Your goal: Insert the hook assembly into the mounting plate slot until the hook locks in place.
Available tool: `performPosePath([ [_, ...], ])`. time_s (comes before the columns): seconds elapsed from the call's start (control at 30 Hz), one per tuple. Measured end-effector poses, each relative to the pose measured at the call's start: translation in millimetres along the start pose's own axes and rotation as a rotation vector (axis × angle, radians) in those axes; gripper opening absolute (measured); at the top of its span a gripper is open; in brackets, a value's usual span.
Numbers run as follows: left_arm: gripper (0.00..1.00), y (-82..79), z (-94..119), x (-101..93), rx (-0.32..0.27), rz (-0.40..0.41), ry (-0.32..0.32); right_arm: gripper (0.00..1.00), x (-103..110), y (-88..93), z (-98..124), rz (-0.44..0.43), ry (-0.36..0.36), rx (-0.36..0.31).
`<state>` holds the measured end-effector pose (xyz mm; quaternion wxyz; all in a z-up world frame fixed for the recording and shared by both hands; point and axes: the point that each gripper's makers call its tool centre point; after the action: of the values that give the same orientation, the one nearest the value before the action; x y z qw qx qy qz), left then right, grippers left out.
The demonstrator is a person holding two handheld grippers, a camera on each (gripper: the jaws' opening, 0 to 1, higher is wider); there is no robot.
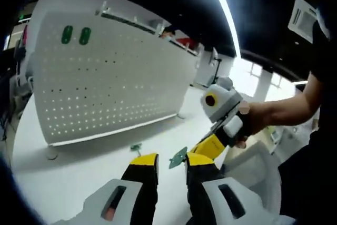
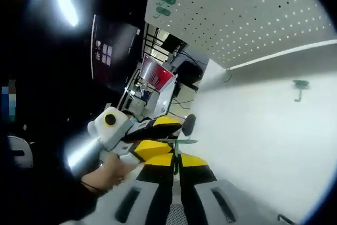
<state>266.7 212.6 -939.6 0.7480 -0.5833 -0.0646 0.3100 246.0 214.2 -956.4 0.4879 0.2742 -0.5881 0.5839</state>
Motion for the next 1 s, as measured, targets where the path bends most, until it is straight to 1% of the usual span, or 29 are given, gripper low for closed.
performPosePath([
  [0.07,0.12,-1.6,0,-4.9,-0.005,-0.009,0.025,0.00,3,0.7,-2,-0.022,-0.023,0.007],
  [0.1,0.07,-2.4,1,-8.8,-0.005,-0.008,0.046,0.00,3,0.6,-2,-0.028,-0.024,0.009],
  [0.13,0.07,-2.3,1,-11.7,0.000,-0.001,0.060,0.00,3,0.7,-3,-0.038,-0.026,0.014],
  [0.17,0.06,-3.2,0,-9.7,-0.002,-0.003,0.047,0.00,5,4.6,-3,-0.058,-0.035,0.042],
  [0.2,0.06,-3.7,0,-12.1,-0.001,-0.017,0.059,0.00,5,3.5,-4,-0.042,-0.039,0.043],
  [0.27,0.05,-4.7,1,-12.1,-0.001,-0.018,0.065,0.00,8,3.4,-4,-0.048,-0.053,0.053],
  [0.4,0.04,-8.0,2,-9.9,-0.010,-0.014,0.065,0.00,10,-0.9,-4,-0.019,-0.068,0.033],
  [0.43,0.04,-7.7,2,-9.6,-0.005,-0.019,0.065,0.00,10,-0.6,-4,-0.014,-0.067,0.032],
  [0.5,0.03,-6.1,1,-7.9,0.015,-0.040,0.057,0.01,9,-1.0,-6,0.040,-0.054,0.025],
  [0.53,0.03,-4.5,0,-6.5,0.030,-0.049,0.050,0.01,9,-0.5,-7,0.036,-0.048,0.026],
  [0.57,0.02,2.9,0,-1.1,0.087,-0.016,0.019,0.01,4,-2.7,-7,0.067,-0.023,0.019],
  [0.6,0.02,4.4,-1,2.2,0.106,-0.008,0.003,0.02,3,-8.1,-7,0.113,-0.016,-0.009],
  [0.63,0.02,2.7,-3,4.3,0.101,-0.011,-0.003,0.02,2,-12.3,-7,0.092,0.003,-0.038],
  [0.67,0.01,3.6,-3,6.5,0.110,0.000,-0.017,0.02,1,-14.5,-6,0.096,0.016,-0.046],
  [0.7,0.01,2.6,-4,11.2,0.113,0.010,-0.041,0.03,-1,-19.2,-5,0.147,0.045,-0.059],
  [0.73,0.01,2.4,-4,16.7,0.117,0.028,-0.071,0.03,-2,-19.6,-4,0.166,0.057,-0.054],
  [0.77,0.01,4.6,-3,23.0,0.141,0.052,-0.099,0.04,-5,-21.3,-2,0.232,0.100,-0.039],
  [0.8,0.01,4.6,-3,27.9,0.148,0.058,-0.122,0.07,-7,-23.0,-1,0.280,0.134,-0.034],
  [0.83,0.01,4.9,-2,31.5,0.155,0.070,-0.140,0.09,-9,-24.7,1,0.317,0.184,-0.026],
  [0.9,0.01,6.7,-2,36.4,0.169,0.132,-0.161,0.12,-10,-29.8,4,0.379,0.239,-0.040],
  [0.93,0.01,10.1,-2,39.9,0.177,0.187,-0.173,0.12,-10,-30.4,5,0.390,0.273,-0.043],
  [0.97,0.01,14.7,-2,44.5,0.190,0.241,-0.193,0.13,-9,-31.4,6,0.406,0.290,-0.050],
  [1.0,0.01,17.6,-2,47.8,0.197,0.269,-0.207,0.13,-4,-32.0,5,0.458,0.289,-0.050],
])
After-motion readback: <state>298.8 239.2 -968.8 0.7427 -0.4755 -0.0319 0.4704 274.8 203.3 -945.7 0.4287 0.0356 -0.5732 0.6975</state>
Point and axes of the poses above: the point that each gripper's makers call its tool centre point, and the gripper's own axes: z roughly backward along the fingers, x roughly to its left, y roughly out of its underside, and after that the axes turned 6 degrees about -y, right-handed
